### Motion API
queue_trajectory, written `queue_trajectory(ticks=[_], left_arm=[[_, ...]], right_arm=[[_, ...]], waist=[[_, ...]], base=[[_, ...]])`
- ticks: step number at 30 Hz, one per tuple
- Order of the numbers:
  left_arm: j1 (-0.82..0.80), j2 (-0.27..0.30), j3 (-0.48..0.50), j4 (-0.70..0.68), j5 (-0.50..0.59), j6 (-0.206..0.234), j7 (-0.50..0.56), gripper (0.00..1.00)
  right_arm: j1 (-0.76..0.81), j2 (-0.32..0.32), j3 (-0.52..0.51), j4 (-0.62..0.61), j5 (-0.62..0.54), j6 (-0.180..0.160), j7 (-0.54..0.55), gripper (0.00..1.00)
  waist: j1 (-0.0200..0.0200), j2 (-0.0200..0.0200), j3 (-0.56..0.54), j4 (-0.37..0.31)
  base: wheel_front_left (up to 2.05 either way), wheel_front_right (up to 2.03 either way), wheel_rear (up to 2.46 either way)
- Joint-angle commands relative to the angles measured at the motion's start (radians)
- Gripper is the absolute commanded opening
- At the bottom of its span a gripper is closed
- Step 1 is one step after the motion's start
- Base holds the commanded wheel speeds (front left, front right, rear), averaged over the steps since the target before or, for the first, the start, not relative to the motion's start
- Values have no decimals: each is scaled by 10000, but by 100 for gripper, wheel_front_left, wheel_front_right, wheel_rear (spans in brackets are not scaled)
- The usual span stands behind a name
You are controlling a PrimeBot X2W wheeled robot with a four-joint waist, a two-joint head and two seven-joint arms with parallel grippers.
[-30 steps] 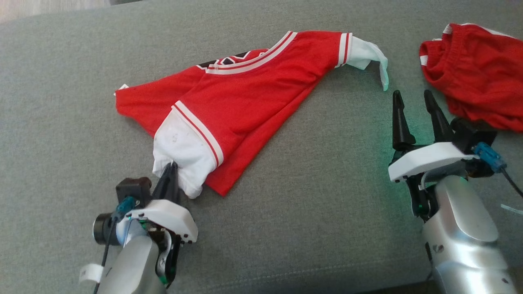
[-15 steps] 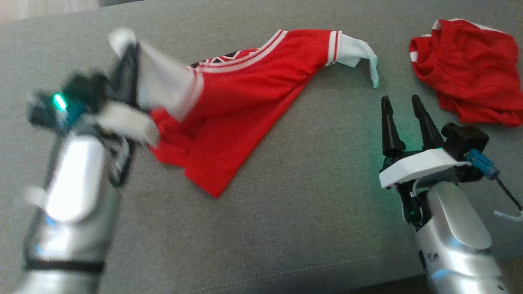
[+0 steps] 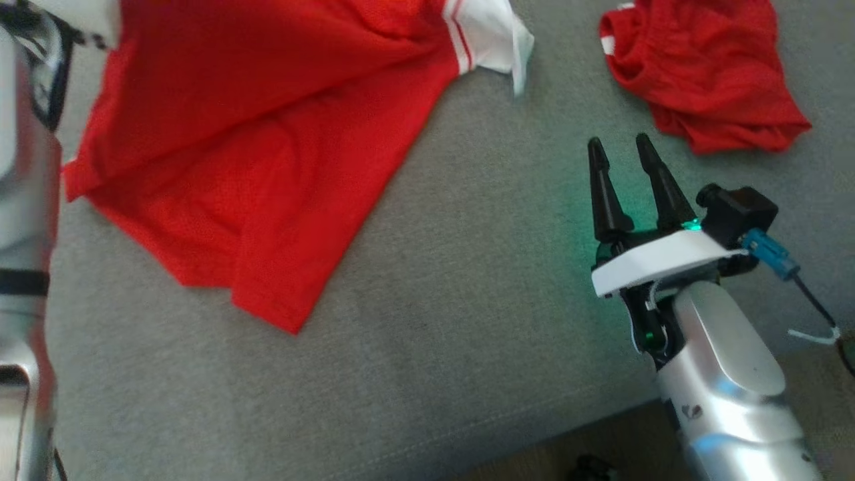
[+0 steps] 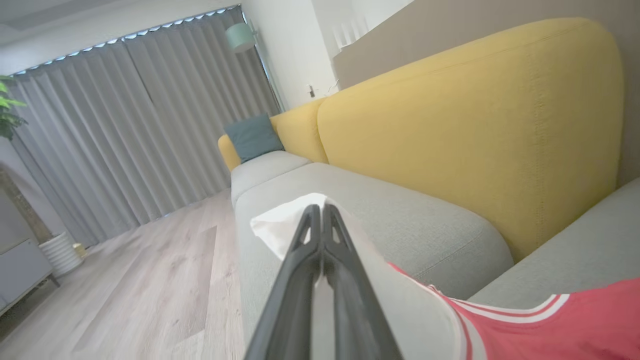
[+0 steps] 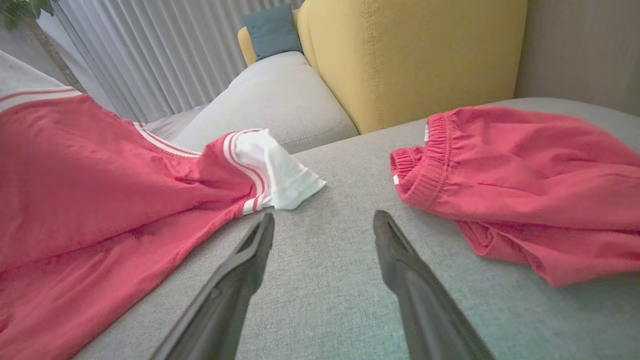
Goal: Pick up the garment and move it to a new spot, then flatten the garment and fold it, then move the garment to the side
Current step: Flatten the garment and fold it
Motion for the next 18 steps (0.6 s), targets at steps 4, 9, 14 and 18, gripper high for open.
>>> queue_trajectory(ticks=[4,9,14,18], left_arm=[[-311,280,425,274,-157,367,-49,100],[528,-443,750,232,-850,534,-49,100],[1698,-1315,849,-232,-1273,586,-49,100],[2839,-1950,993,-604,-1568,578,-49,100]], right_arm=[[-250,56,252,-482,189,-9,-65,100],[-209,57,58,-525,47,-9,-65,100],[-206,57,-96,-445,-120,-9,-65,100],[-129,57,-152,-349,-206,-9,-65,100]], waist=[[-1,0,376,-271],[-1,0,349,96],[-1,0,166,582],[-1,0,-92,884]], base=[[0,0,0],[0,0,0],[0,0,0],[0,0,0]])
